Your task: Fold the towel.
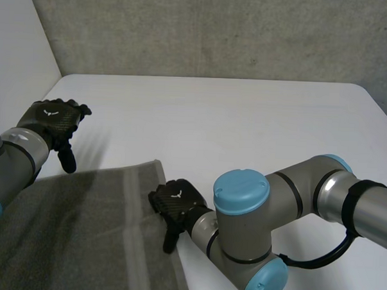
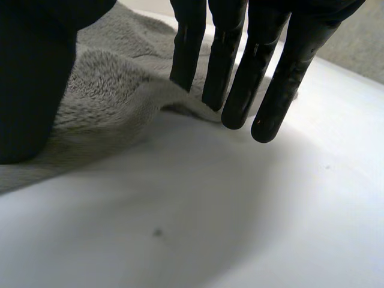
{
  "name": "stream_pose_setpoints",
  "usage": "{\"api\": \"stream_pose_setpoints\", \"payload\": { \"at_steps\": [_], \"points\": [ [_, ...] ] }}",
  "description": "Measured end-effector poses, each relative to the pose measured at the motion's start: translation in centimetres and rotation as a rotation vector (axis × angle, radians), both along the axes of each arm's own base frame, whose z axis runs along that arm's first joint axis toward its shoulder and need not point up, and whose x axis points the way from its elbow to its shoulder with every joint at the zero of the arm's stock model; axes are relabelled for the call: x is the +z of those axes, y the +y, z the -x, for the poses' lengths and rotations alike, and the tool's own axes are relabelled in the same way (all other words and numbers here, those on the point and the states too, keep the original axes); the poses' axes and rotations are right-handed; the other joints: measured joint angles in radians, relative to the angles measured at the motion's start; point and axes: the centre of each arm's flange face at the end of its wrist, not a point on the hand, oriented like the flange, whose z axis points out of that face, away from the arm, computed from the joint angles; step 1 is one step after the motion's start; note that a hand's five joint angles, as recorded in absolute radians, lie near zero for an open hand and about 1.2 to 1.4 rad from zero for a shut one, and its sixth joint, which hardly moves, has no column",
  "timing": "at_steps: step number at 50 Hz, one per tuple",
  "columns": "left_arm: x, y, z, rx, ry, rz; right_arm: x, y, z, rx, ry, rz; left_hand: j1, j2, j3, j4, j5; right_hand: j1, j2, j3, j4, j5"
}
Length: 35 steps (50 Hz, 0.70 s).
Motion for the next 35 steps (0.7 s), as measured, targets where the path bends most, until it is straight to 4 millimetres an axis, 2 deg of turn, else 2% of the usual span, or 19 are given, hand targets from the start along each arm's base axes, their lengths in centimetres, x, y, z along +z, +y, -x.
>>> {"api": "stream_pose_setpoints", "payload": {
  "at_steps": [4,5,12,14,22,24,28,35],
  "points": [
    [0.0,0.0,0.0,0.0,0.0,0.001,0.3,-0.2,-0.2,0.0,-0.015,0.014,0.0,0.0,0.0,0.0,0.0,0.0,0.0,0.0,0.0,0.0],
    [0.0,0.0,0.0,0.0,0.0,0.001,0.4,-0.2,-0.2,0.0,-0.018,0.016,0.0,0.0,0.0,0.0,0.0,0.044,0.011,0.006,0.007,0.106],
    [0.2,0.1,0.0,0.0,0.002,0.007,0.7,-0.3,-0.3,-0.002,-0.032,0.016,0.0,0.0,0.0,0.0,0.0,0.044,0.009,0.002,-0.002,0.339],
    [0.3,0.1,0.0,0.0,0.002,0.01,0.6,-0.3,-0.4,-0.002,-0.033,0.013,0.0,0.0,0.0,0.0,0.0,0.044,0.009,-0.001,-0.004,0.469],
    [0.4,0.2,0.0,0.0,0.003,0.011,0.1,-0.5,-0.5,-0.004,-0.028,0.009,0.0,0.0,0.0,0.0,0.0,0.052,0.013,0.003,0.002,0.514],
    [0.4,0.3,-0.1,0.0,0.002,0.01,0.2,-0.6,-0.6,-0.005,-0.033,0.013,0.0,0.0,0.0,0.0,0.0,0.109,0.08,0.071,0.071,0.518],
    [0.4,0.3,-0.1,0.0,0.002,0.01,1.0,-0.7,-0.7,-0.008,-0.053,0.018,0.0,0.0,0.0,0.0,0.0,0.26,0.28,0.271,0.275,0.53],
    [0.6,0.4,-0.1,0.0,0.004,0.015,2.6,-0.7,-0.9,-0.009,-0.1,0.015,0.0,0.0,0.0,0.0,0.0,0.279,0.298,0.298,0.306,0.537]
  ]
}}
